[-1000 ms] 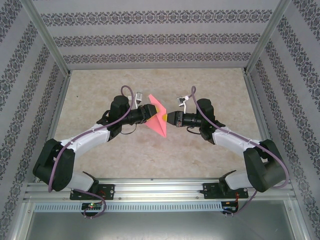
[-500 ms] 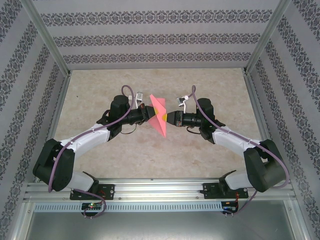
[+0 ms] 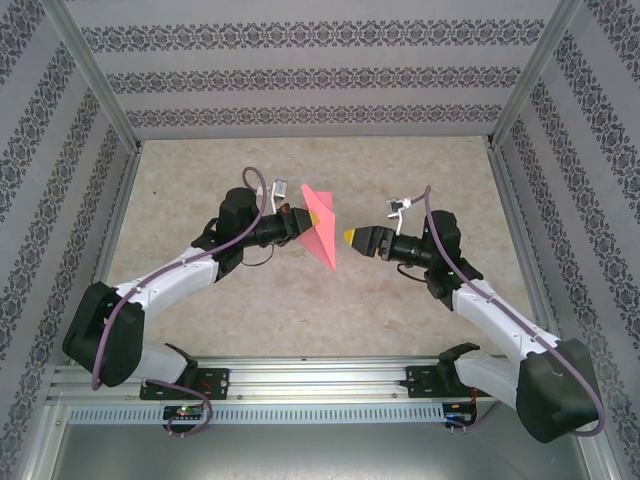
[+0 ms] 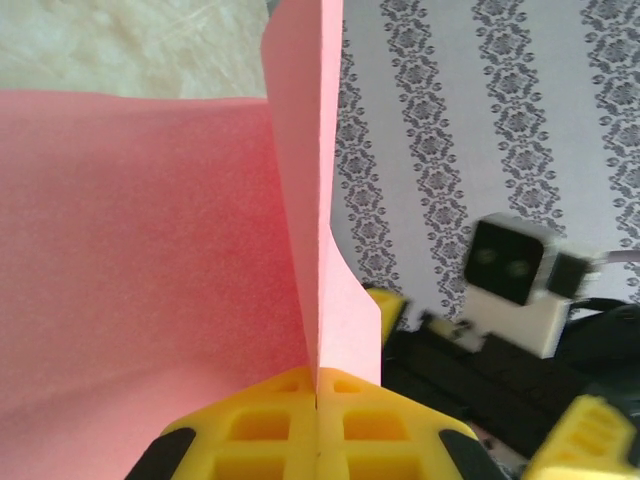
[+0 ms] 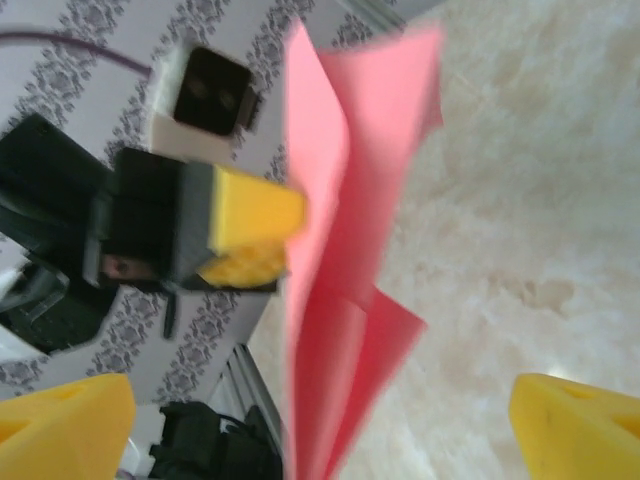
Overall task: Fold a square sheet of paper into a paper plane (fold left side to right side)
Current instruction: Turn over the paper at the center of the table.
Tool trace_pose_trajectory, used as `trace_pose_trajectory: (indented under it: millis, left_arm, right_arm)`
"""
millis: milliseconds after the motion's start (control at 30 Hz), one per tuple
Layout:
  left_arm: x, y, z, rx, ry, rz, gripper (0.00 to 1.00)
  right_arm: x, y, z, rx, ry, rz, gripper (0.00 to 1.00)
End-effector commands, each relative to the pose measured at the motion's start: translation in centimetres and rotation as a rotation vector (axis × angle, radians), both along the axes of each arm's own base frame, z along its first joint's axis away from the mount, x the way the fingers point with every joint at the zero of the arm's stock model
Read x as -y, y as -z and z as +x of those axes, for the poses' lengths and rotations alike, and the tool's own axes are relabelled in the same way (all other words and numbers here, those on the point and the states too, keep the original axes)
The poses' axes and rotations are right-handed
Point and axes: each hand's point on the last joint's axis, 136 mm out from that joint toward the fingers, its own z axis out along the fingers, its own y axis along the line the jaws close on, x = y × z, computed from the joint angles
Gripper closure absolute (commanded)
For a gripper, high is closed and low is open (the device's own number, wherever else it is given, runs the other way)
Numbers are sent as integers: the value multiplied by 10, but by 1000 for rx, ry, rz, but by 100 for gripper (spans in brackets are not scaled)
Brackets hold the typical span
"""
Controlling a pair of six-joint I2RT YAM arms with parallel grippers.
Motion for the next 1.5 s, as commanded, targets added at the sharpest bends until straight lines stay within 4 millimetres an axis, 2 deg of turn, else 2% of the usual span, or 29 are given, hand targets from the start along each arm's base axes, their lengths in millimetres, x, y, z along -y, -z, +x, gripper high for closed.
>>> trace_pose_trajectory:
  millis: [0, 167, 300, 467, 667, 933, 1133, 1233, 1333, 1467]
  left_arm:
    - [7, -43, -4, 101, 22, -69, 96]
    - [13, -53, -10, 116, 46, -92, 96]
    - [17, -59, -14, 120, 64, -113, 96]
    - [19, -65, -19, 127, 86, -143, 96]
    - [20, -57, -20, 109, 88, -129, 96]
    - [20, -45, -18, 94, 89, -95, 93]
    - [18, -27, -16, 76, 75, -33, 79]
    - [8, -22, -14, 74, 52, 15, 65]
    - [-17, -16, -12, 81, -24, 108, 47]
    - [-71, -11, -15, 118, -189, 351, 31]
  right_arm:
    - [-14, 1, -20, -13, -77, 53, 2]
    - [-34, -18, -39, 35, -160, 137, 2]
    - [-46, -22, -39, 29, -175, 151, 5]
    - [-54, -26, -34, 11, -185, 175, 23]
    - [-50, -28, -32, 19, -157, 172, 51]
    - [-46, -12, -33, 9, -144, 86, 78]
    - [-43, 6, -32, -6, -127, 1, 96]
    - [-40, 15, -30, -8, -111, -57, 98]
    - [-31, 33, -27, -17, -71, -201, 99]
    - [-14, 53, -21, -8, -1, -444, 99]
